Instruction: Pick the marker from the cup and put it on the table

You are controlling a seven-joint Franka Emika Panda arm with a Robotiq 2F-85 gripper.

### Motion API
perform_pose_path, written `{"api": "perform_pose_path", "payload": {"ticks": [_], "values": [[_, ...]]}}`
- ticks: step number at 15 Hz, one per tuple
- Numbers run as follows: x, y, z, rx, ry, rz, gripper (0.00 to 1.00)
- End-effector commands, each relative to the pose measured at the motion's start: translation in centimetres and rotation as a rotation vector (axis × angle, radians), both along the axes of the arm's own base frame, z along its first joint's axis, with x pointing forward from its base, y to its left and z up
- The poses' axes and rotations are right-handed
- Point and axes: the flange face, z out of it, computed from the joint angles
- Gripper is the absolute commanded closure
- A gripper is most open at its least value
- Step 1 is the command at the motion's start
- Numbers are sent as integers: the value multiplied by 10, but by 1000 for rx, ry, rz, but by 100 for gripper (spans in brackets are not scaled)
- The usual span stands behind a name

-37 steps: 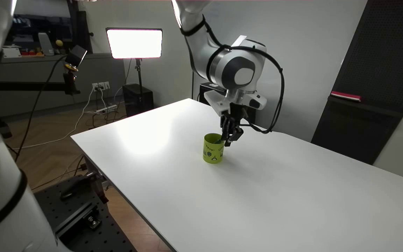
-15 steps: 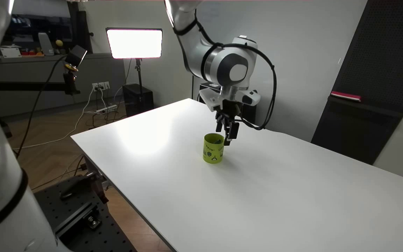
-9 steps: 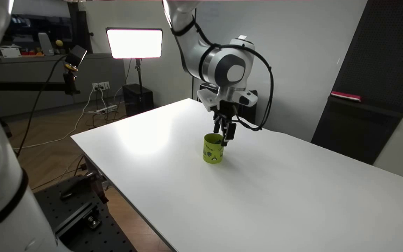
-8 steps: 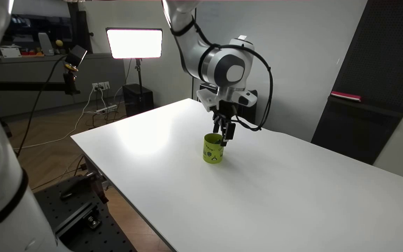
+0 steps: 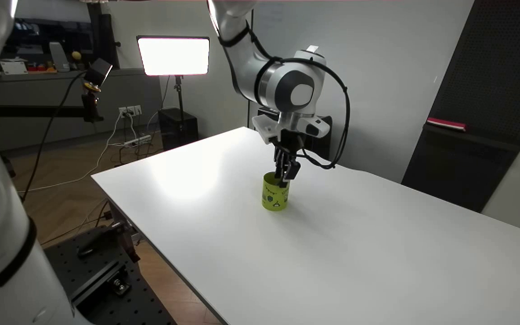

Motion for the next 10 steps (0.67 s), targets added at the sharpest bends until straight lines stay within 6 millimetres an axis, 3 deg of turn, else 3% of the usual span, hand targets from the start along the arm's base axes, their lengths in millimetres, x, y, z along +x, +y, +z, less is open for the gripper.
{"api": "perform_pose_path", "payload": {"ticks": [1, 3, 4, 10], "values": [[-2, 2, 8, -13, 6, -19, 81], [-3, 2, 9, -15, 4, -17, 95], [-2, 1, 10, -15, 2, -17, 97], [3, 4, 28, -37, -26, 2, 96]]}}
